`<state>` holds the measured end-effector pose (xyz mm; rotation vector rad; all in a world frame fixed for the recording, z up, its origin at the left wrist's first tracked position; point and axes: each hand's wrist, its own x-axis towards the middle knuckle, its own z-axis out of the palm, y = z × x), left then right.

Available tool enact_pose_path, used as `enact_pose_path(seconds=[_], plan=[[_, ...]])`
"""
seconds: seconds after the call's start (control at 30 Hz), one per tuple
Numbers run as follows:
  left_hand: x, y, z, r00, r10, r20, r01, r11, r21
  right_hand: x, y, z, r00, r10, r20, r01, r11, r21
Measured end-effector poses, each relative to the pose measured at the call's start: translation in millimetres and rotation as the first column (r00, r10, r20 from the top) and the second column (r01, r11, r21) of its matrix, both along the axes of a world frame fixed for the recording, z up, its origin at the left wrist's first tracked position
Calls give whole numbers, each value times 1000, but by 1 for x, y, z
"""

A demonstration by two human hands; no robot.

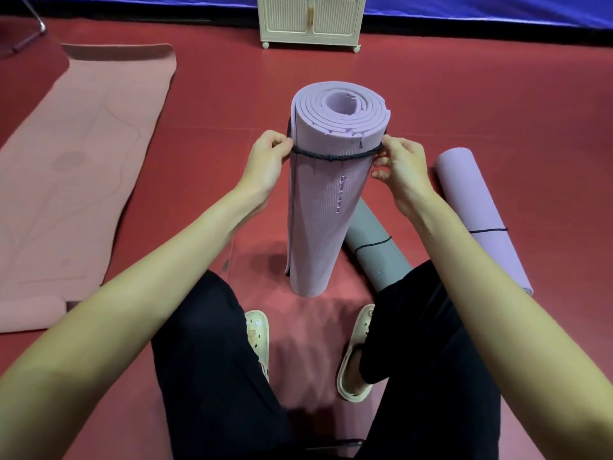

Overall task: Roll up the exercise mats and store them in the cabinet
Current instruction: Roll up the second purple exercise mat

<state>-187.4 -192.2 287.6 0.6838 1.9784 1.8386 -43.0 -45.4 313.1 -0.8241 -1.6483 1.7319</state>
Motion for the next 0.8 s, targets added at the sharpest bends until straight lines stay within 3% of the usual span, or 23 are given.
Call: enact_pose_path(seconds=[0.13, 0.3, 0.5, 0.8], plan=[[5, -8, -10, 987, 26, -157, -36, 998, -58, 2, -7, -23, 998, -28, 50, 27, 1000, 4], [0, -24, -25, 975, -38, -220, 0, 986, -167, 5, -10, -53, 995, -18, 97, 25, 998, -63], [10, -29, -66, 1000, -3, 0, 3, 962, -273, 11, -14, -95, 955, -3, 296, 2, 1000, 3], [13, -36, -104, 985, -26, 168, 94, 905, -414, 18, -16, -146, 891, 37, 452, -43, 999, 3]])
